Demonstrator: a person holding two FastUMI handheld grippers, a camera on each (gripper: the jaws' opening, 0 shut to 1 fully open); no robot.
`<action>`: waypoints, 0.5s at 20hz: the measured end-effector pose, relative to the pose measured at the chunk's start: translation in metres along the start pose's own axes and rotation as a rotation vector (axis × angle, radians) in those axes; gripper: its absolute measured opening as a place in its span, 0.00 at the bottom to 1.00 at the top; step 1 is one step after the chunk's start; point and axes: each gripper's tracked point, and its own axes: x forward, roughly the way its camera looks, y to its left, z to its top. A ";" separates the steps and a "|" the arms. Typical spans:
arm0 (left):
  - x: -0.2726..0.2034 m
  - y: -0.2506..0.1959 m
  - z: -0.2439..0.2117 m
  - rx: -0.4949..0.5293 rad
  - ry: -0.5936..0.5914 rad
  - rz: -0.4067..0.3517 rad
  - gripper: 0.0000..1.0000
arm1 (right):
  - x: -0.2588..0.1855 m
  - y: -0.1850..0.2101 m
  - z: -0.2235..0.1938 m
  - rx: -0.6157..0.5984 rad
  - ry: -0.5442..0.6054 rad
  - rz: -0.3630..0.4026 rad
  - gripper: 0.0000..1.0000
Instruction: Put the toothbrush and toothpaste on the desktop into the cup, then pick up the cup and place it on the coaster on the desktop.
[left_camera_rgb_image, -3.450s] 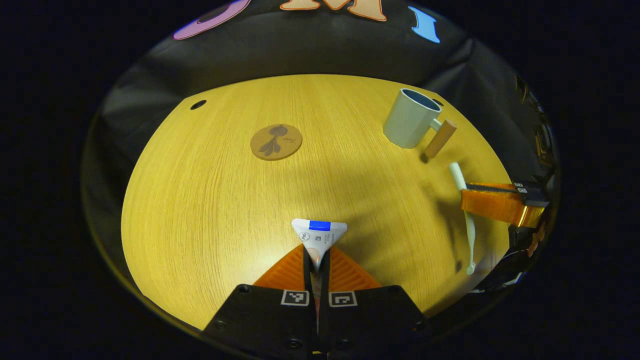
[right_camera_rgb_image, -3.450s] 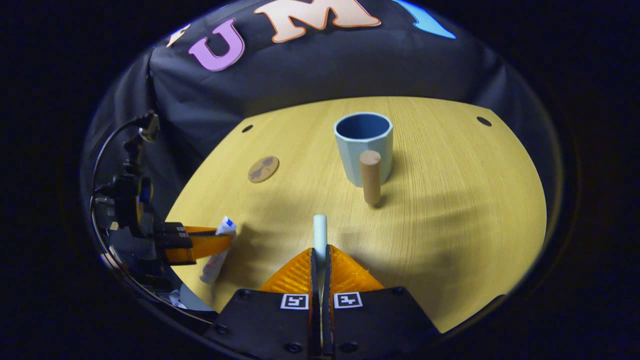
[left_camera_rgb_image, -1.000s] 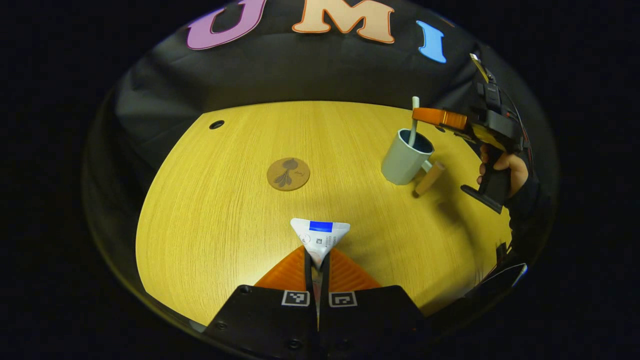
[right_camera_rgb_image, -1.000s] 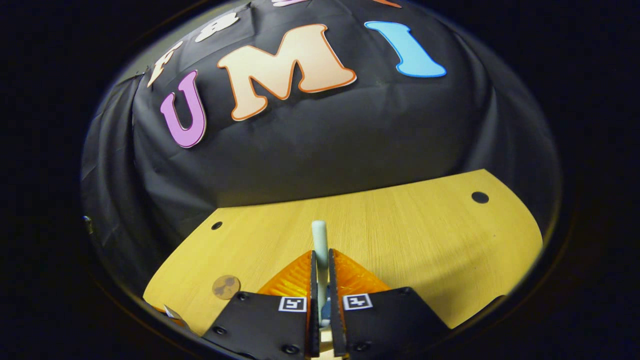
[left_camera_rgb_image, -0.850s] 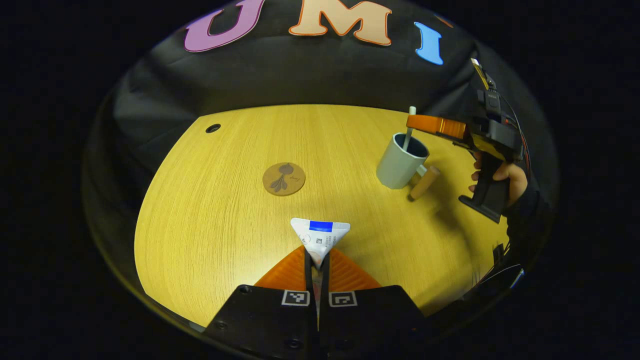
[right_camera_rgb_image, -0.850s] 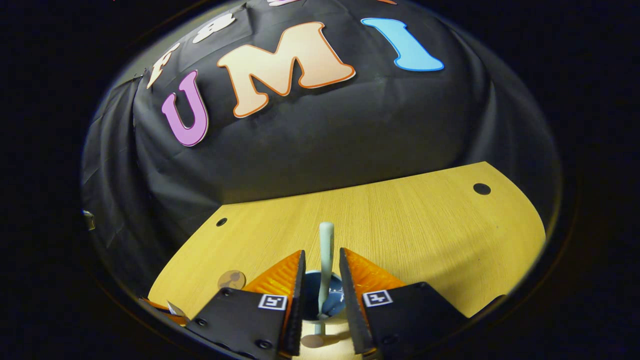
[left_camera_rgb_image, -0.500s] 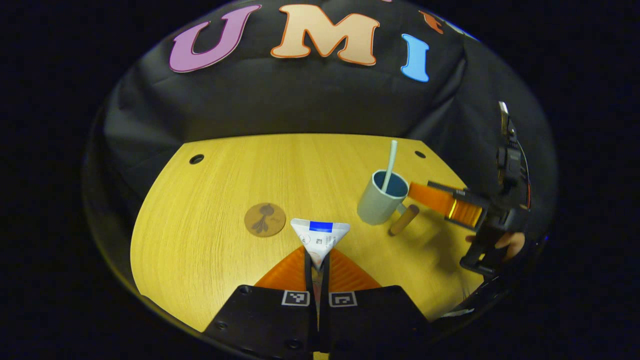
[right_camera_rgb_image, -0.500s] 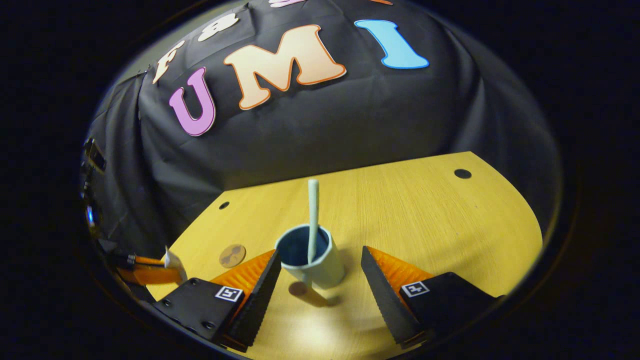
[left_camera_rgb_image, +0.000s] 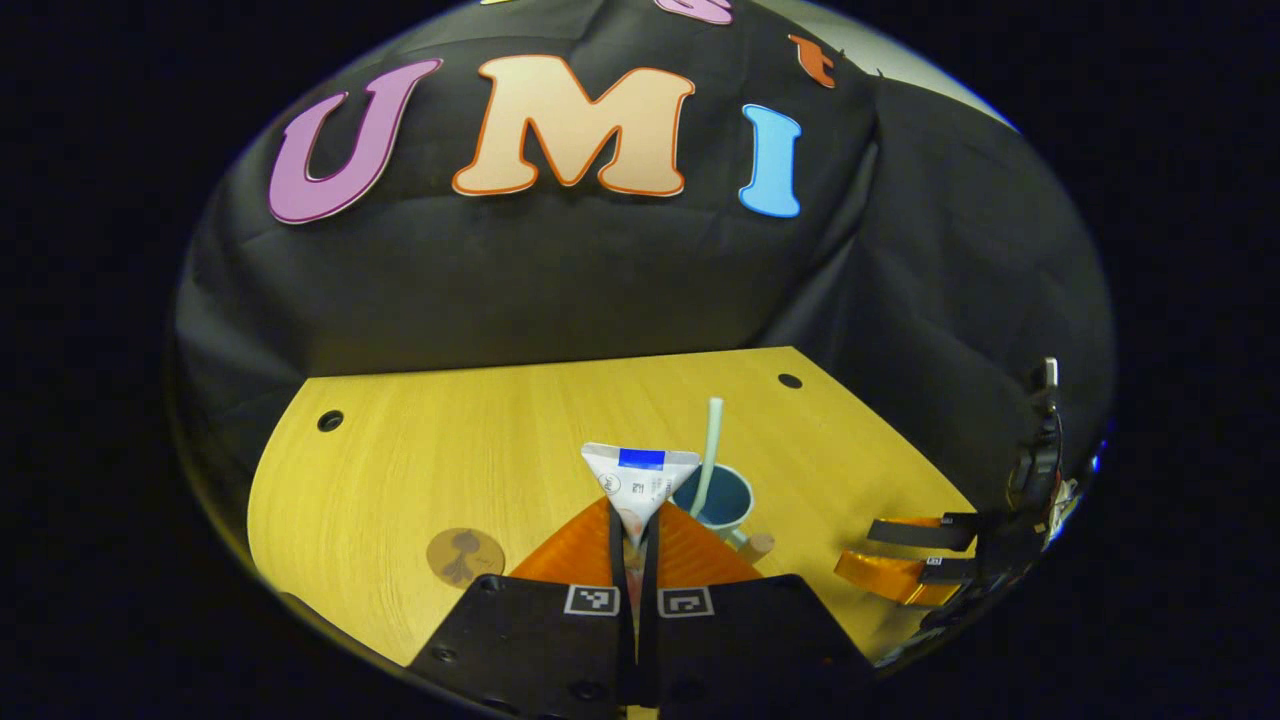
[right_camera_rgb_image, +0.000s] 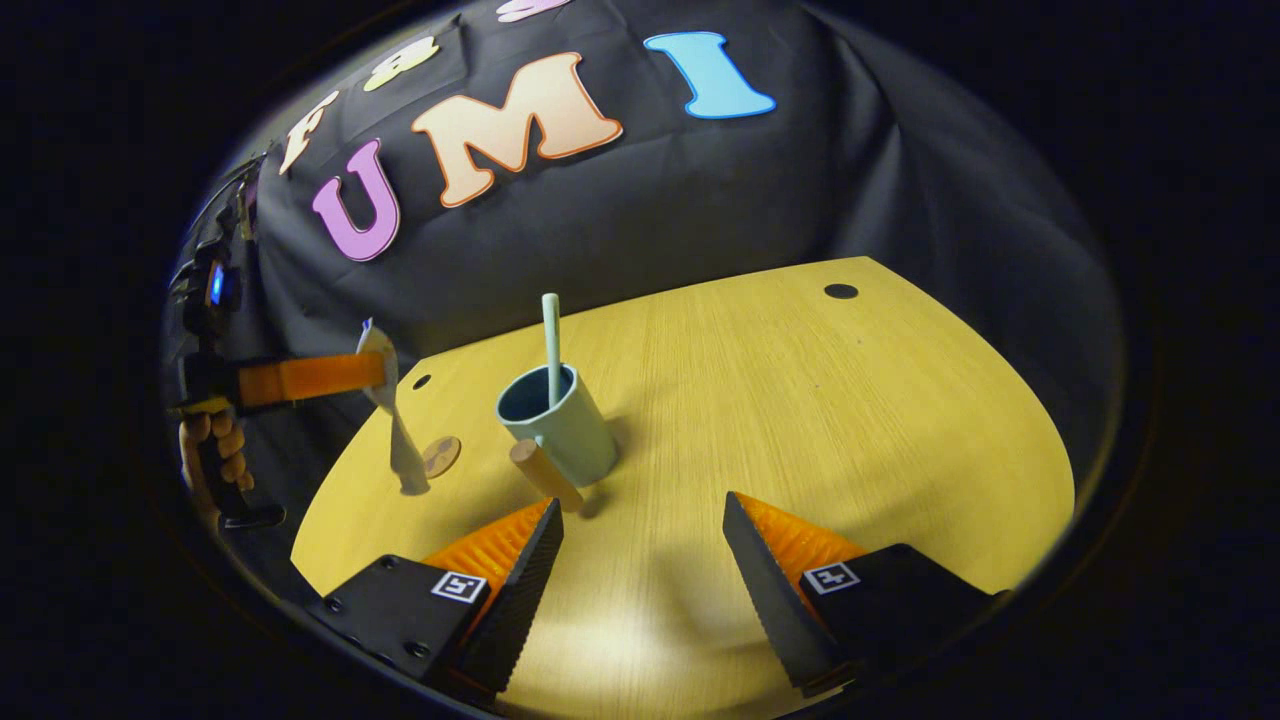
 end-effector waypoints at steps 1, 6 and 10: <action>0.003 -0.005 0.004 0.008 -0.005 -0.011 0.00 | -0.005 -0.004 -0.002 0.002 0.003 -0.008 0.99; 0.023 -0.021 0.029 0.036 -0.070 -0.052 0.00 | -0.019 -0.017 -0.009 0.008 0.008 -0.036 0.99; 0.036 -0.034 0.049 0.019 -0.135 -0.078 0.00 | -0.028 -0.023 -0.017 0.008 0.019 -0.039 0.99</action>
